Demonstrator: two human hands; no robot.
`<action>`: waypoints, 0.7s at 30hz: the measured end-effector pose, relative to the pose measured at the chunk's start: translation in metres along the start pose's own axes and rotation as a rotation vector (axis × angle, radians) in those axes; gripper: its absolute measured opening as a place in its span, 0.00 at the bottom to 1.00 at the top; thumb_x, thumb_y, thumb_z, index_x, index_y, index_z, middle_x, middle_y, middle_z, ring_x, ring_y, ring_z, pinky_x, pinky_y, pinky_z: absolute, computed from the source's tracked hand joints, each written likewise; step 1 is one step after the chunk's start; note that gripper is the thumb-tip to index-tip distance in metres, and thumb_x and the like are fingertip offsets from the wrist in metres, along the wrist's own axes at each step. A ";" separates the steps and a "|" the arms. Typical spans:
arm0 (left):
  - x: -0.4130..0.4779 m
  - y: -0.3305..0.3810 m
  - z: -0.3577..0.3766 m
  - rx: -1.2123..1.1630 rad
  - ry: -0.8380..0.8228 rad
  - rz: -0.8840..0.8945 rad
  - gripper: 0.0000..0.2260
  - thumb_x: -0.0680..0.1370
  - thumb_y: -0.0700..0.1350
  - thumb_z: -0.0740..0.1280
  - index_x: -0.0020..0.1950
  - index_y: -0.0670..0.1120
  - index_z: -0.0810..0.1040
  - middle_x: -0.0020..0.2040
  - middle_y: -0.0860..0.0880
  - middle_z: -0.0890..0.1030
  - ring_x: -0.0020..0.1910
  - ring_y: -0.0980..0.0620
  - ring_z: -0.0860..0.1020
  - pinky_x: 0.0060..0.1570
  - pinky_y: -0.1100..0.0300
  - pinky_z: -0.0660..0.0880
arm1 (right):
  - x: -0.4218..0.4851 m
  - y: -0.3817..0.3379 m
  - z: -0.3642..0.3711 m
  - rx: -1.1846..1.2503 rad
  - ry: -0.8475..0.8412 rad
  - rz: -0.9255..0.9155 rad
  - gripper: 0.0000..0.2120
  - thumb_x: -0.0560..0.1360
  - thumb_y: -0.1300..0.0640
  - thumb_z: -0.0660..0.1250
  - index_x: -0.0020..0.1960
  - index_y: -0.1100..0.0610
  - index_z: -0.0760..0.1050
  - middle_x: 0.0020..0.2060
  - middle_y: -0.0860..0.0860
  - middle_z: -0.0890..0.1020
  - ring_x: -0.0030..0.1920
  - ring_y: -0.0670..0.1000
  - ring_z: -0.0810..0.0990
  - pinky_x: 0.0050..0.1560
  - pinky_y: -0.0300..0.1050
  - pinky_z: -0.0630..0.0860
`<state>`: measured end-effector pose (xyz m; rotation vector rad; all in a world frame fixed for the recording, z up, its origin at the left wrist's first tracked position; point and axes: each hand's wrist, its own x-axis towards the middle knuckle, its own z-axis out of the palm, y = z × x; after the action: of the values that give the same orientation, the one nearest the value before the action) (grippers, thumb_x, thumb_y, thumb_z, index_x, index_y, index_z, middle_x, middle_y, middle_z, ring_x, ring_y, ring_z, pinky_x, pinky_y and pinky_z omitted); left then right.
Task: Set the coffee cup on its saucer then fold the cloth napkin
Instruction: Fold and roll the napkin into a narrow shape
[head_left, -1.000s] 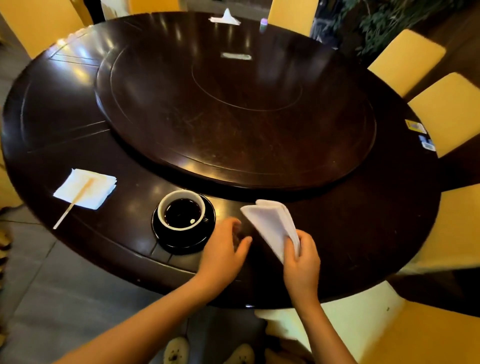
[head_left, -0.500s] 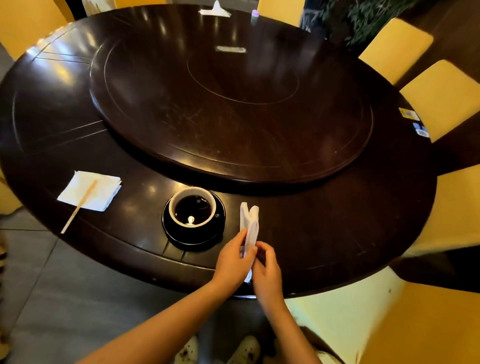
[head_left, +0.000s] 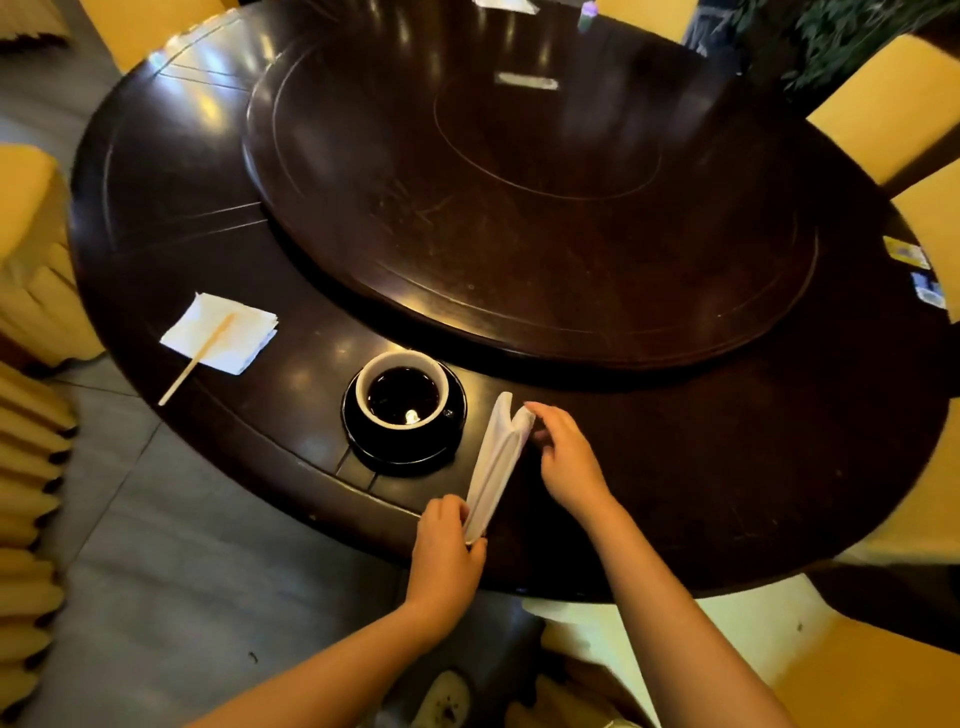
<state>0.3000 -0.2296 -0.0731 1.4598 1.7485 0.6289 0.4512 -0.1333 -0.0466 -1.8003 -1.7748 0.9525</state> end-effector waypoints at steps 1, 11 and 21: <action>-0.002 0.000 0.003 0.003 0.020 -0.002 0.10 0.72 0.40 0.69 0.45 0.47 0.67 0.45 0.51 0.69 0.45 0.52 0.69 0.43 0.66 0.63 | 0.007 0.001 0.001 -0.042 -0.037 -0.047 0.28 0.69 0.76 0.53 0.64 0.58 0.71 0.63 0.54 0.73 0.61 0.54 0.73 0.60 0.38 0.68; -0.004 0.003 0.012 0.028 0.114 -0.039 0.07 0.74 0.38 0.64 0.42 0.47 0.67 0.43 0.50 0.70 0.43 0.50 0.71 0.41 0.61 0.65 | 0.039 0.017 -0.002 -0.582 -0.165 -0.245 0.21 0.70 0.66 0.61 0.60 0.50 0.72 0.54 0.54 0.72 0.55 0.58 0.70 0.49 0.48 0.65; -0.004 0.003 0.014 0.035 0.112 -0.037 0.07 0.75 0.40 0.64 0.43 0.50 0.67 0.43 0.53 0.69 0.43 0.53 0.70 0.39 0.67 0.63 | 0.070 0.021 -0.040 -0.874 -0.337 -0.414 0.08 0.74 0.55 0.62 0.51 0.52 0.77 0.51 0.50 0.77 0.55 0.55 0.69 0.48 0.47 0.61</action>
<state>0.3137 -0.2342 -0.0780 1.4373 1.8769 0.6752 0.4907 -0.0596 -0.0468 -1.6167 -2.9462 0.3181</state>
